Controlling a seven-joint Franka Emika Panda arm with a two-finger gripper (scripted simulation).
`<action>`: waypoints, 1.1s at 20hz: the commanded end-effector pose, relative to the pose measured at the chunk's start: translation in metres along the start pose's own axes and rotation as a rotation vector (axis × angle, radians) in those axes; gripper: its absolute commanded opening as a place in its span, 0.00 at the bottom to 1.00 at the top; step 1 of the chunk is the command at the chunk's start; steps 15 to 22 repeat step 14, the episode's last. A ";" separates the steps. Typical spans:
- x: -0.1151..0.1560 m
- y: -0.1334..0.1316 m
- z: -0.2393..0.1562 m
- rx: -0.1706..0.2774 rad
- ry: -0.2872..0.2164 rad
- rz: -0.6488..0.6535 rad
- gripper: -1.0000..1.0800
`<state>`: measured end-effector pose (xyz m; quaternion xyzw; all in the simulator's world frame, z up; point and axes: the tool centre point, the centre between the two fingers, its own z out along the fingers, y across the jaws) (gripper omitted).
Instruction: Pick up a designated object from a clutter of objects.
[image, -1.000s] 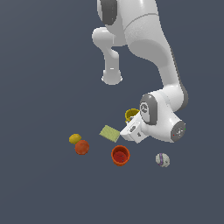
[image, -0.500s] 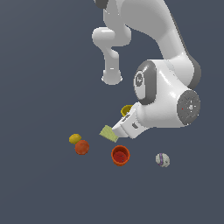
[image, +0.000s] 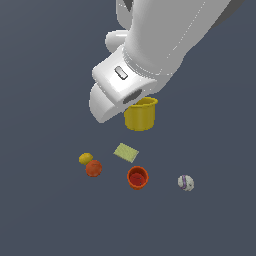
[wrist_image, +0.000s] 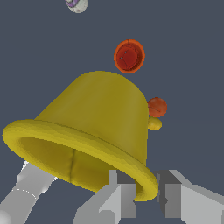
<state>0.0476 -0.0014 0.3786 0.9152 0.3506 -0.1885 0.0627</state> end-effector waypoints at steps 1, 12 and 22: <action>-0.023 0.012 -0.032 -0.020 0.051 0.023 0.00; -0.074 0.035 -0.093 -0.055 0.157 0.072 0.00; -0.074 0.036 -0.094 -0.055 0.158 0.072 0.00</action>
